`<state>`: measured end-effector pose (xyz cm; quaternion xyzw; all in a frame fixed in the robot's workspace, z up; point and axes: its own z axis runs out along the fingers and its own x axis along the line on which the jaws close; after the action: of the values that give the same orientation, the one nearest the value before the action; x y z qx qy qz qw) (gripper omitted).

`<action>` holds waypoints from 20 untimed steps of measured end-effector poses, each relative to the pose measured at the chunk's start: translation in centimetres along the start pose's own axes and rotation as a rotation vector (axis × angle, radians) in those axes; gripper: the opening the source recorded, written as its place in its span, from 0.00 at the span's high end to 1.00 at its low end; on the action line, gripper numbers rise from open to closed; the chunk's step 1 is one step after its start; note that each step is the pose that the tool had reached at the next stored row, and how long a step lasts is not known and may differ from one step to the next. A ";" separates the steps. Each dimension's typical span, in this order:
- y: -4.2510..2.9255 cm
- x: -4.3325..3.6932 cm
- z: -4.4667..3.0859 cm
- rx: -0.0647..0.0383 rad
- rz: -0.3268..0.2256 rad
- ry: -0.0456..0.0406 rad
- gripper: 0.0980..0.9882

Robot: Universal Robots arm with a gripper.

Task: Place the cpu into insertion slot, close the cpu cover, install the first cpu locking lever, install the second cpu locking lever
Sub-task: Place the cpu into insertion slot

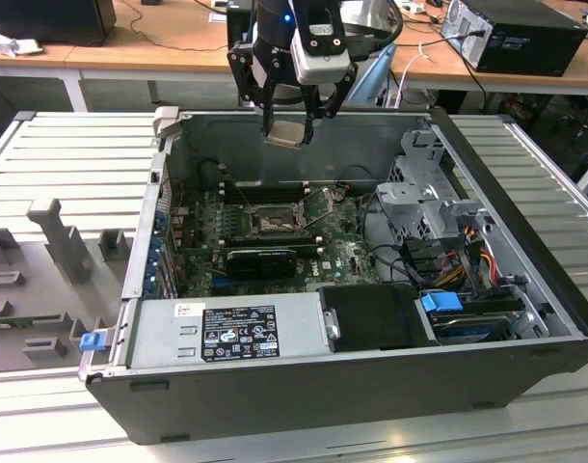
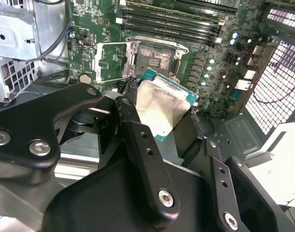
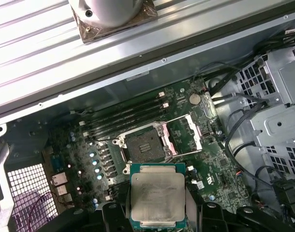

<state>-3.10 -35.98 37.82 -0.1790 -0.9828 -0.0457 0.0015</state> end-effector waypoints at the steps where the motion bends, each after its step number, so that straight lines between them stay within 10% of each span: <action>1: 0.00 0.00 0.00 0.000 0.004 -0.0003 0.50; 20: 0.00 0.00 0.00 -0.001 0.037 -0.0033 0.50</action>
<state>-3.10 -35.98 37.82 -0.1974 -0.9793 -0.0457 0.0007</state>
